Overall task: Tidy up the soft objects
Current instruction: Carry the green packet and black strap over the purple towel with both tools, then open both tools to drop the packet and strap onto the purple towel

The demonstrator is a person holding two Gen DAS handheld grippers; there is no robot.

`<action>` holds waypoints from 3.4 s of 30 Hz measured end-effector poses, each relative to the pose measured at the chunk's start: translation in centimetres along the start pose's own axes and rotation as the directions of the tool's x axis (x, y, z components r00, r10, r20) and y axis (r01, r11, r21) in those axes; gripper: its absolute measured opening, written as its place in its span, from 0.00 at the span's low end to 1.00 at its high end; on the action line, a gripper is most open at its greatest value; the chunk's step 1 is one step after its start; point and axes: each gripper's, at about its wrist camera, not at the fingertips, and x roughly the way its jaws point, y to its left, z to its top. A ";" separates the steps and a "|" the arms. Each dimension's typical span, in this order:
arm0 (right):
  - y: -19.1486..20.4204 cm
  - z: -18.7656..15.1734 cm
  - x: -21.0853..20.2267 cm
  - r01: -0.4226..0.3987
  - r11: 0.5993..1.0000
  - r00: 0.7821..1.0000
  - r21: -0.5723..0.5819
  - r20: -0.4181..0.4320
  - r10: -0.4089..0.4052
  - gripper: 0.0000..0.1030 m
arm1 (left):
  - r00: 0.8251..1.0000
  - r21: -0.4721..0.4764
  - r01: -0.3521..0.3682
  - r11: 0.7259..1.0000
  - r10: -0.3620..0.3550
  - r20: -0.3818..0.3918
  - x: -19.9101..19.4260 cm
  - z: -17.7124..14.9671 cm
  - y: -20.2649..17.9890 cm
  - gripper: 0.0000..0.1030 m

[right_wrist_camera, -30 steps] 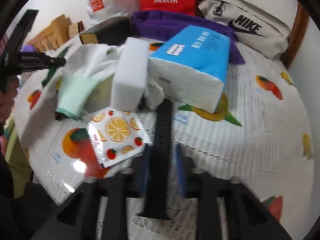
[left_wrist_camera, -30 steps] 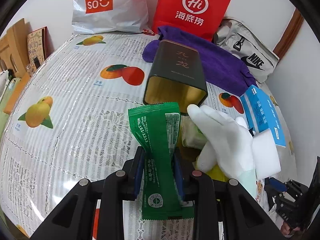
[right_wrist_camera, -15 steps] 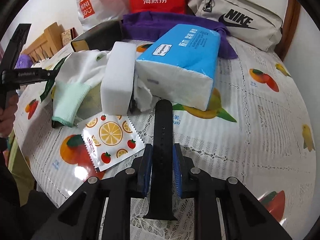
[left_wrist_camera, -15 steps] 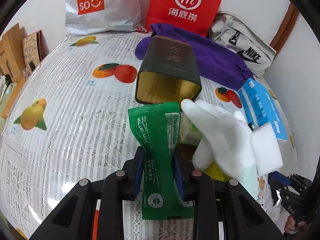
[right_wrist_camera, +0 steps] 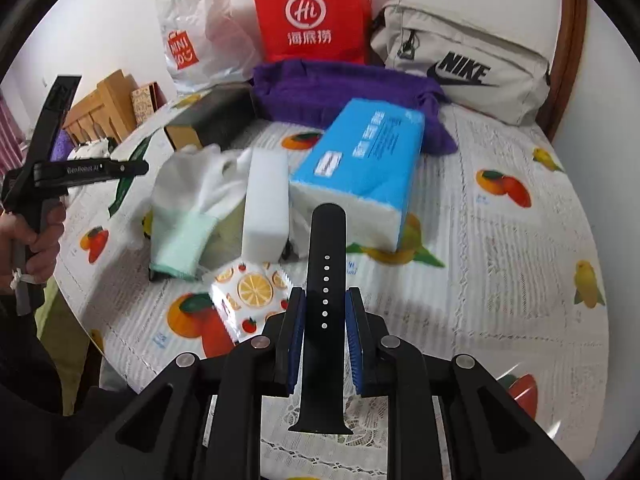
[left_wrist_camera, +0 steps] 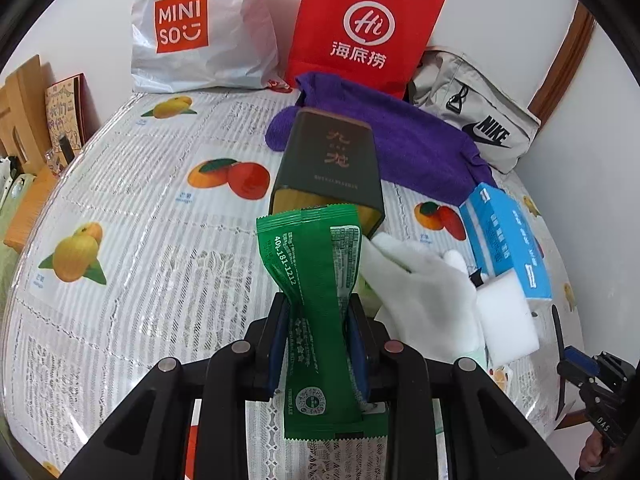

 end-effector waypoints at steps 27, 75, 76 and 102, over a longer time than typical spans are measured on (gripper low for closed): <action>-4.2 16.3 3.9 0.012 0.999 0.990 0.031 0.144 -0.016 0.20 | 0.998 0.064 0.031 0.997 -0.034 0.051 1.3 13.1 -2.5 0.26; -11.4 24.4 18.4 -0.043 0.991 0.998 0.128 -0.039 0.048 0.45 | 0.986 0.099 -0.027 0.995 0.042 -0.159 20.0 26.2 -5.9 0.60; -11.2 24.5 17.8 -0.048 0.991 0.998 0.125 -0.028 0.051 0.45 | 0.988 0.106 -0.030 0.994 0.046 -0.149 19.4 26.0 -6.1 0.60; -3.3 13.2 4.2 -0.058 0.985 0.991 0.160 0.132 0.037 0.50 | 0.999 0.137 0.017 0.990 -0.023 0.043 -0.4 11.5 -6.2 0.60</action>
